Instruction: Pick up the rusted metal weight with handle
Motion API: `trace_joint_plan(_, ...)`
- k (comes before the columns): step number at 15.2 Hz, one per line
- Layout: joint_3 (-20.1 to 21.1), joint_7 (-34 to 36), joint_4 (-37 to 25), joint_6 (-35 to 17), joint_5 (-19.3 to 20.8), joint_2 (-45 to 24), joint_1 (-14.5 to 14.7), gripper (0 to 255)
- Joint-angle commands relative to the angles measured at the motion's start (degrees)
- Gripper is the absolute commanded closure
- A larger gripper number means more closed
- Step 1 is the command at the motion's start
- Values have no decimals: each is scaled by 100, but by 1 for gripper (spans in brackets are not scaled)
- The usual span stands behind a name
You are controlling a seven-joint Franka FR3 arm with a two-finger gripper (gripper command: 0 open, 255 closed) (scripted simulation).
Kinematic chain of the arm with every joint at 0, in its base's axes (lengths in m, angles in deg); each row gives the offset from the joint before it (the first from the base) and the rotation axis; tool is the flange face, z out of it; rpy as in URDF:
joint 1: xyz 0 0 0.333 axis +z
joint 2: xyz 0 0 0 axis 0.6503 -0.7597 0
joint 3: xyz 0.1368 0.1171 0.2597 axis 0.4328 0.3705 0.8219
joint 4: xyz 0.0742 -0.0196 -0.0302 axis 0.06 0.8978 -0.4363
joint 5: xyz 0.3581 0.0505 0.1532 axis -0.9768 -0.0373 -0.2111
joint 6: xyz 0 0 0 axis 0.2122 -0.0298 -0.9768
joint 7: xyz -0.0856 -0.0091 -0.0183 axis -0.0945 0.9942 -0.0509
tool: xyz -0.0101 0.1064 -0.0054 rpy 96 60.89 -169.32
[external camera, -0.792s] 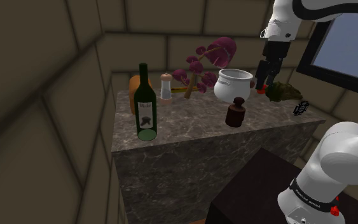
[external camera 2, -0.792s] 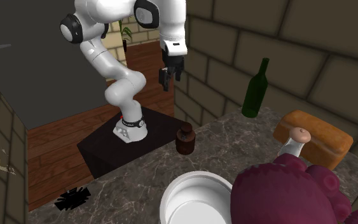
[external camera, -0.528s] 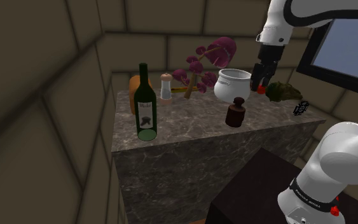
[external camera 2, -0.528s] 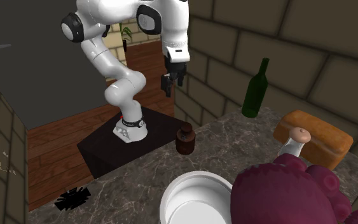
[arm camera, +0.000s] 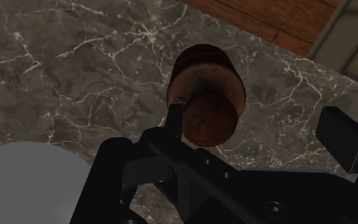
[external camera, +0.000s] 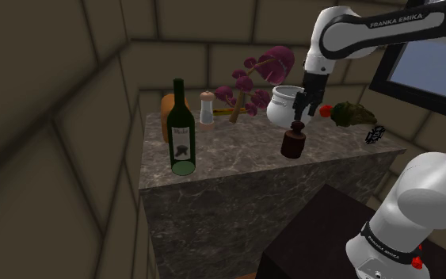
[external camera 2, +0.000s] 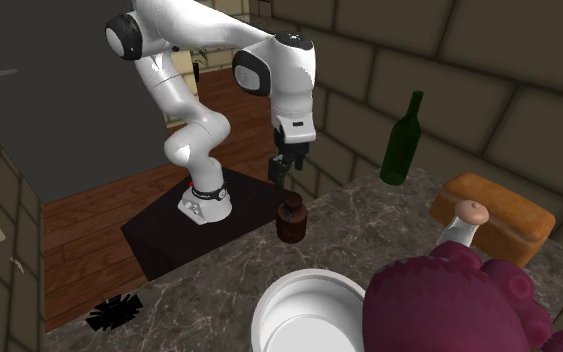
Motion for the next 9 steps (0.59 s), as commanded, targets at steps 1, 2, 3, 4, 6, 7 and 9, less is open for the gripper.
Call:
trace_joint_plan(1,-126,-92,-78,-349,10,-386,-30,0)
trace_joint_plan(2,-182,-134,-120,-510,5,-576,-41,0)
trace_joint_plan(3,-214,-159,-146,-599,-1,-683,-47,0)
trace_joint_plan(4,-219,-162,-82,-679,0,-700,-48,0)
trace_joint_plan(6,-230,-169,42,-841,1,-738,-50,0)
trace_joint_plan(7,-236,-173,103,-922,1,-759,-50,0)
trace_joint_plan(9,-248,-181,221,-1086,1,-805,-51,0)
